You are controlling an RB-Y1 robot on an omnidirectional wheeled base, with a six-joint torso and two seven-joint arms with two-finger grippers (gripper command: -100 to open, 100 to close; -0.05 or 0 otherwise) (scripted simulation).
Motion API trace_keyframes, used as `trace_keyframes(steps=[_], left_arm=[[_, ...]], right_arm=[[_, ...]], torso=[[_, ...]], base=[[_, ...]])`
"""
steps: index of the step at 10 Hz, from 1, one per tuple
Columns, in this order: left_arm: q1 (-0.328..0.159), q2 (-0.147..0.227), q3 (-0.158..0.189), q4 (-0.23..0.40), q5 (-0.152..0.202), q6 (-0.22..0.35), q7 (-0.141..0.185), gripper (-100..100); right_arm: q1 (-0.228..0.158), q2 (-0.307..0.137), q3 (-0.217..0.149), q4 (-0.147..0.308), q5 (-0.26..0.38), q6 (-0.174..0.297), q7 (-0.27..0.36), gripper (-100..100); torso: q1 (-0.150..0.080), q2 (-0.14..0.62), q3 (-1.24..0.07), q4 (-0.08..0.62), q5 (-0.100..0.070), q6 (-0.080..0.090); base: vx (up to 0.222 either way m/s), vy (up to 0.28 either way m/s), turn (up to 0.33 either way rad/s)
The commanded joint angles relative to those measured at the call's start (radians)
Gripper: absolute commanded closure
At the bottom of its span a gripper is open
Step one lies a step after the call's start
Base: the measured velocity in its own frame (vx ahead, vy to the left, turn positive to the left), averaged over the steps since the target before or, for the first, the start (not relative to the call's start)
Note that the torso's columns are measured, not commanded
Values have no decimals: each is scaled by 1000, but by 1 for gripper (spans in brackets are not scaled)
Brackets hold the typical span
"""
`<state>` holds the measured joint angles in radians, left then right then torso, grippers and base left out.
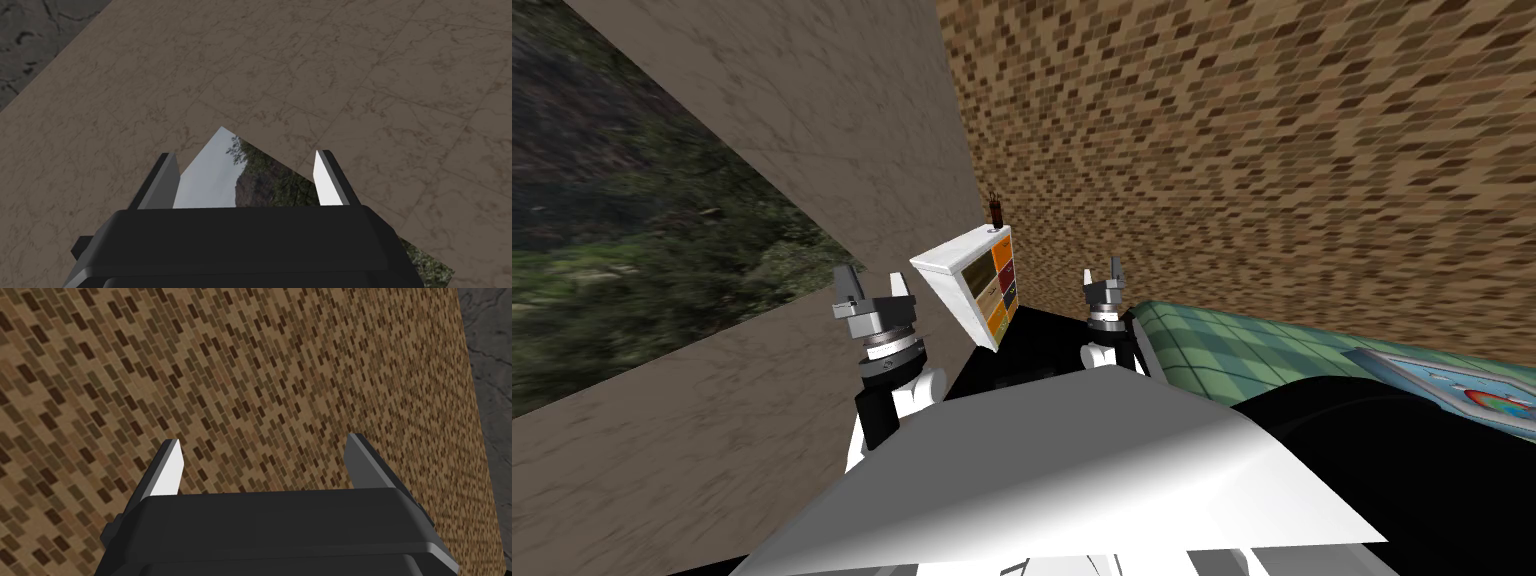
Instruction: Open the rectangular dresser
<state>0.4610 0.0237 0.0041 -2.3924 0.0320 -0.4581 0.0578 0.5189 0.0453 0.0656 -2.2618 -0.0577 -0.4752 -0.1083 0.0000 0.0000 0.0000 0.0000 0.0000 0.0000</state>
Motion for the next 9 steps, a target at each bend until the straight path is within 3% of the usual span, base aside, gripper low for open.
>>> trace_keyframes(steps=[1,9], left_arm=[[0,0,0,0,0,0,0,0],[0,0,0,0,0,0,0,0]], right_arm=[[0,0,0,0,0,0,0,0],[0,0,0,0,0,0,0,0]], torso=[[0,40,-82,41,0,0],[0,618,-1234,617,0,0]], base=[[0,0,0],[0,0,0]])
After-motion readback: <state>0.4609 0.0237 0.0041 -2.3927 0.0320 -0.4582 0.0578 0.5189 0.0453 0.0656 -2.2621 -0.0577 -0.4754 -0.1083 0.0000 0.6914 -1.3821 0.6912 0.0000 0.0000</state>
